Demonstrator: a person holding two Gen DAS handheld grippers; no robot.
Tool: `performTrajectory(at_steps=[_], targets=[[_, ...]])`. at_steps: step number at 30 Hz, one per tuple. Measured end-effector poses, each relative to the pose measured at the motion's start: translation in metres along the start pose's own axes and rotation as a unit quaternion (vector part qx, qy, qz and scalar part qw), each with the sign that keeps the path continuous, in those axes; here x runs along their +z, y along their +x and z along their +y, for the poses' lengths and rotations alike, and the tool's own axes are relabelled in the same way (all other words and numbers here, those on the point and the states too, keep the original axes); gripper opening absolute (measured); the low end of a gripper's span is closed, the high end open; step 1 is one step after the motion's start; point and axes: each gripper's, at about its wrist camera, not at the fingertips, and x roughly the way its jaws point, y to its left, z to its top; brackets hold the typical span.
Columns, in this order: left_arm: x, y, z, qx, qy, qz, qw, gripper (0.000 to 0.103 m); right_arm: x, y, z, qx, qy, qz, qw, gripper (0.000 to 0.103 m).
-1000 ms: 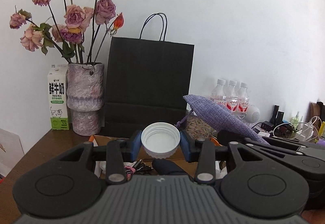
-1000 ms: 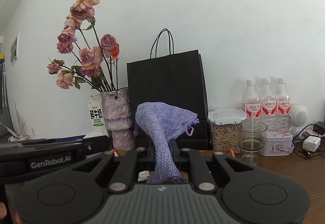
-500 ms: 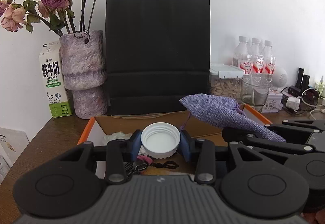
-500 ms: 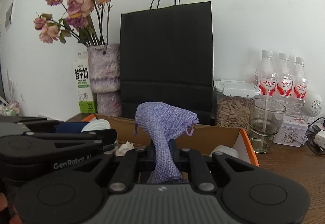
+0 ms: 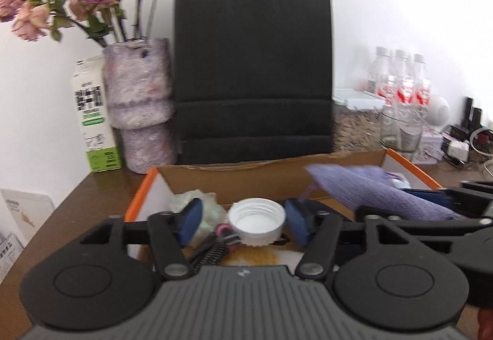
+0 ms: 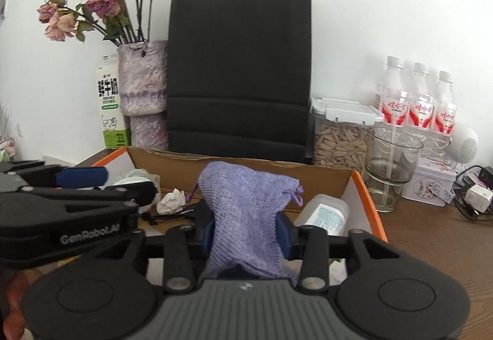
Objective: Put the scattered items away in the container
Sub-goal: 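Open both grippers to release the pouch and cap into the box, then move both grippers back toward the remaining items on the table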
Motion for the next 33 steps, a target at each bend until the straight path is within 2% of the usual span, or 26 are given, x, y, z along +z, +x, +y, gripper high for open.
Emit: performTrajectory(at_steps=[1, 2, 3, 4, 8, 12, 23, 33], targets=[[0.001, -0.003, 0.003, 0.010, -0.006, -0.007, 0.9999, 0.082, 0.001, -0.002, -0.005, -0.003, 0.010, 0.000, 1.000, 0.063], [0.002, -0.006, 0.007, 0.015, -0.012, -0.016, 0.9997, 0.091, 0.002, -0.004, -0.008, -0.003, 0.017, -0.003, 1.000, 0.075], [0.003, -0.009, 0.010, 0.019, -0.017, -0.025, 0.9994, 0.095, 0.004, -0.008, -0.012, 0.000, 0.023, -0.008, 1.000, 0.085], [0.005, -0.013, 0.013, 0.023, -0.023, -0.034, 0.9989, 0.103, 0.005, -0.012, -0.015, 0.002, 0.025, -0.014, 1.000, 0.087], [0.010, -0.022, 0.019, 0.017, -0.042, -0.052, 0.9976, 0.103, 0.009, -0.024, -0.013, 0.014, 0.015, -0.029, 0.999, 0.103], [0.010, -0.025, 0.017, 0.007, -0.038, -0.052, 0.9979, 0.103, 0.010, -0.026, -0.004, 0.021, -0.011, -0.023, 0.999, 0.103], [0.008, -0.038, 0.015, 0.010, -0.030, -0.076, 0.9966, 0.103, 0.008, -0.033, -0.006, 0.005, -0.016, -0.028, 0.999, 0.103], [-0.005, -0.067, 0.019, 0.012, -0.010, -0.100, 0.9948, 0.103, -0.001, -0.064, -0.004, -0.014, -0.047, -0.045, 0.998, 0.103]])
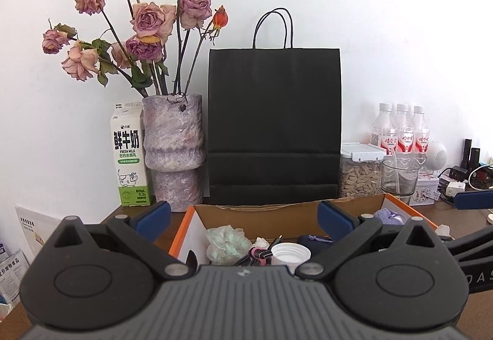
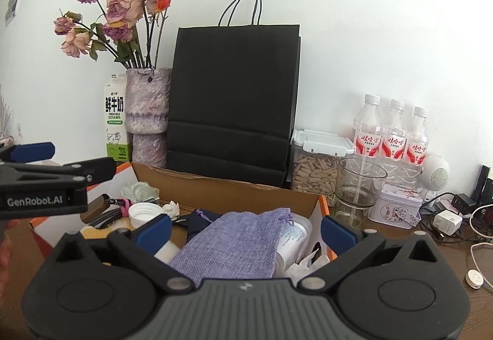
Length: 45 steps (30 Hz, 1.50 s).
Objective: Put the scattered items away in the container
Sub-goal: 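Move both grippers back toward the remaining items on the table, then grasp the small orange item with the right gripper while the left gripper grasps a white ridged cap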
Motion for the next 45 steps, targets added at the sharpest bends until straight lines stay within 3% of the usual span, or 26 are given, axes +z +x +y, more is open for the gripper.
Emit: performTrajectory(at_steps=[9, 18, 33, 43, 45], targets=[[-0.024, -0.038, 0.014, -0.008, 0.007, -0.015, 0.9998, 0.103, -0.027, -0.037, -0.005, -0.015, -0.019, -0.007, 1.000, 0.103], [-0.045, -0.071, 0.031, -0.008, -0.001, 0.004, 1.0000, 0.103, -0.066, -0.066, -0.011, -0.020, -0.019, 0.023, 0.999, 0.103], [-0.068, -0.090, 0.041, -0.004, -0.021, 0.083, 0.9963, 0.103, -0.105, -0.076, -0.016, -0.009, 0.019, 0.097, 0.995, 0.103], [-0.073, -0.083, 0.041, 0.003, -0.016, 0.114, 0.9934, 0.103, -0.104, -0.066, -0.006, 0.000, 0.026, 0.114, 0.993, 0.091], [-0.073, -0.082, 0.040, 0.004, -0.015, 0.118, 0.9929, 0.103, -0.101, -0.060, -0.003, -0.001, 0.034, 0.120, 0.992, 0.076]])
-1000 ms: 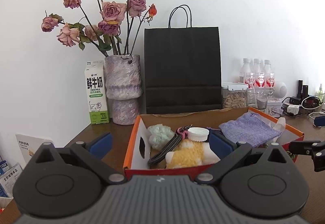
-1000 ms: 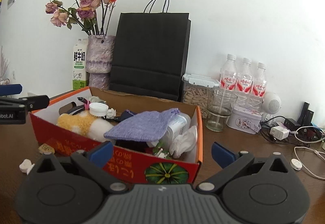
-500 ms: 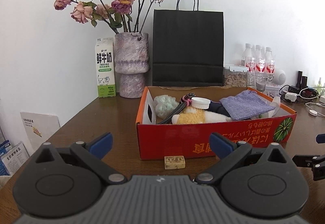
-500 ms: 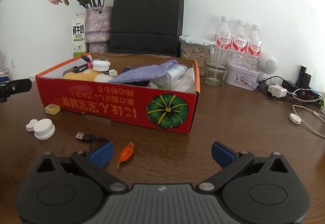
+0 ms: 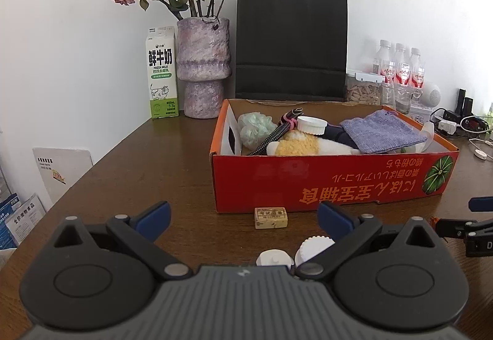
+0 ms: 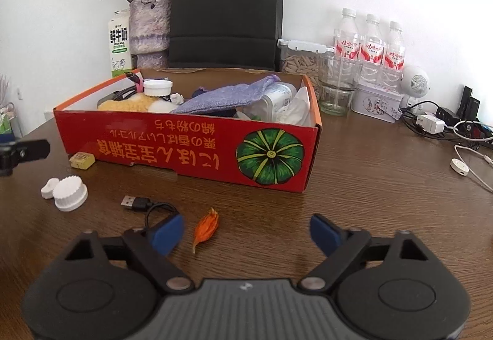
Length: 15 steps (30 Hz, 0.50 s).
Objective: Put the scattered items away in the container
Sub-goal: 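Grasp the small orange item with the right gripper while the left gripper grasps a white ridged cap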
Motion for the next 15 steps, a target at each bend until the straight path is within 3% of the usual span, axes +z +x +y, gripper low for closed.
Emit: performTrajectory(at_steps=[4, 8, 9, 12, 15], targets=[[-0.001, 0.001, 0.000, -0.002, 0.001, 0.005, 1.0000, 0.103, 0.002, 0.011, 0.006, 0.005, 0.003, 0.019, 1.000, 0.059], [-0.002, 0.004, -0.004, -0.011, 0.011, 0.015, 0.9998, 0.103, -0.001, 0.008, 0.010, 0.031, -0.007, 0.013, 0.999, 0.025], [-0.004, 0.005, -0.006, -0.014, 0.018, 0.020, 0.9995, 0.103, -0.001, 0.007, 0.011, 0.032, -0.009, 0.012, 0.999, 0.020], [-0.007, 0.006, -0.014, -0.022, 0.037, 0.025, 0.9988, 0.103, -0.001, 0.006, 0.010, 0.032, -0.005, 0.012, 0.999, 0.013], [-0.010, 0.006, -0.020, -0.027, 0.051, 0.026, 0.9980, 0.103, -0.001, 0.006, 0.010, 0.035, -0.006, 0.011, 0.999, 0.013]])
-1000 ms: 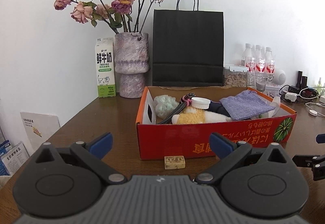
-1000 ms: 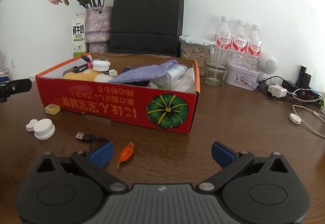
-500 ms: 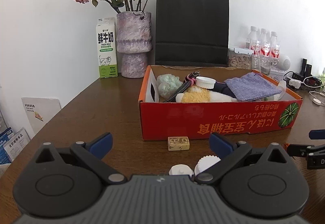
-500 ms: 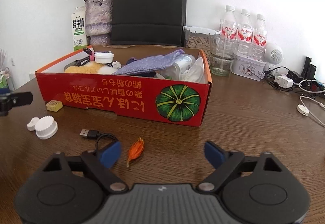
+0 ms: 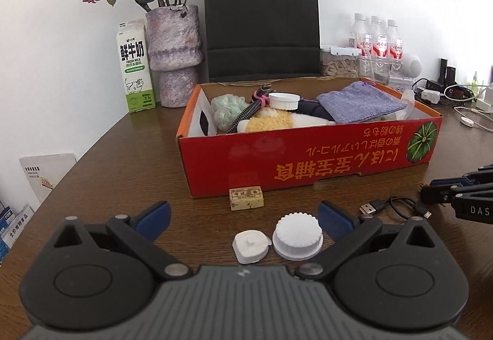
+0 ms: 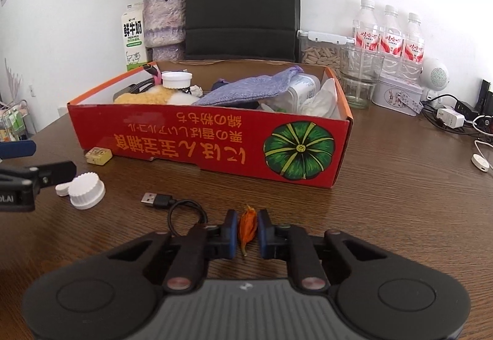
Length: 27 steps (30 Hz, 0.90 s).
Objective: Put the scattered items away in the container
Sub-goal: 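Grasp the small orange item with the right gripper while the left gripper grasps a white ridged cap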
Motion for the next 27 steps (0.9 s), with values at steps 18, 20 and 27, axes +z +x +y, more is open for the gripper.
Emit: performTrajectory(at_steps=[18, 20, 27], targets=[[0.002, 0.006, -0.047, -0.044, 0.042, 0.024, 0.9979, 0.069, -0.002, -0.002, 0.003, -0.005, -0.012, -0.002, 1.000, 0.012], [0.001, 0.010, -0.047, -0.044, 0.035, 0.036, 0.9978, 0.063, -0.002, -0.003, 0.003, -0.004, -0.011, -0.002, 1.000, 0.012], [0.002, 0.017, -0.039, -0.031, 0.010, 0.049, 0.9983, 0.064, -0.003, -0.005, 0.005, 0.001, -0.015, -0.005, 1.000, 0.012]])
